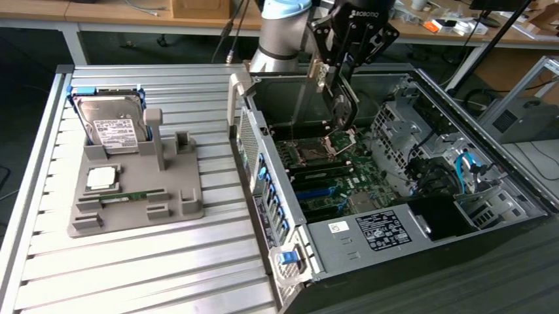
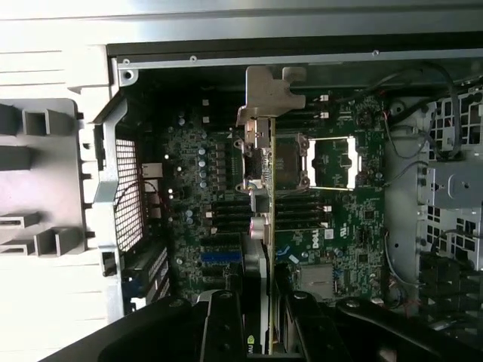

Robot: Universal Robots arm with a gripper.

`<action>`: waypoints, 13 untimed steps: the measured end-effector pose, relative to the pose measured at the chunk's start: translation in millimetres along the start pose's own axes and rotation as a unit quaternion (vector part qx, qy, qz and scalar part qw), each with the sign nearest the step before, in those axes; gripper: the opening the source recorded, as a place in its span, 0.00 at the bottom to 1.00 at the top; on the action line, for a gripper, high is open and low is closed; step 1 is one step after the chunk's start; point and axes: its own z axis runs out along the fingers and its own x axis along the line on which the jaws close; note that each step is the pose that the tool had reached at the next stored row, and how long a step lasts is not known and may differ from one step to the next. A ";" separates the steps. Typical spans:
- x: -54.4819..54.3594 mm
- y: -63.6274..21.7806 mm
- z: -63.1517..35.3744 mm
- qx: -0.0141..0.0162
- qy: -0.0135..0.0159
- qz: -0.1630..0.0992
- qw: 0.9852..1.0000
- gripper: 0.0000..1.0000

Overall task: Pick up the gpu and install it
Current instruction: 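Pick up the gpu and move the gpu toward the slot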

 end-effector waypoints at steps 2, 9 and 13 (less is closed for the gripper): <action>-2.0 0.1 0.1 0.000 0.000 0.000 1.000 0.27; -6.3 -0.6 0.6 0.000 0.000 0.000 1.000 0.27; -9.2 -1.9 1.1 0.000 0.000 0.000 1.000 0.27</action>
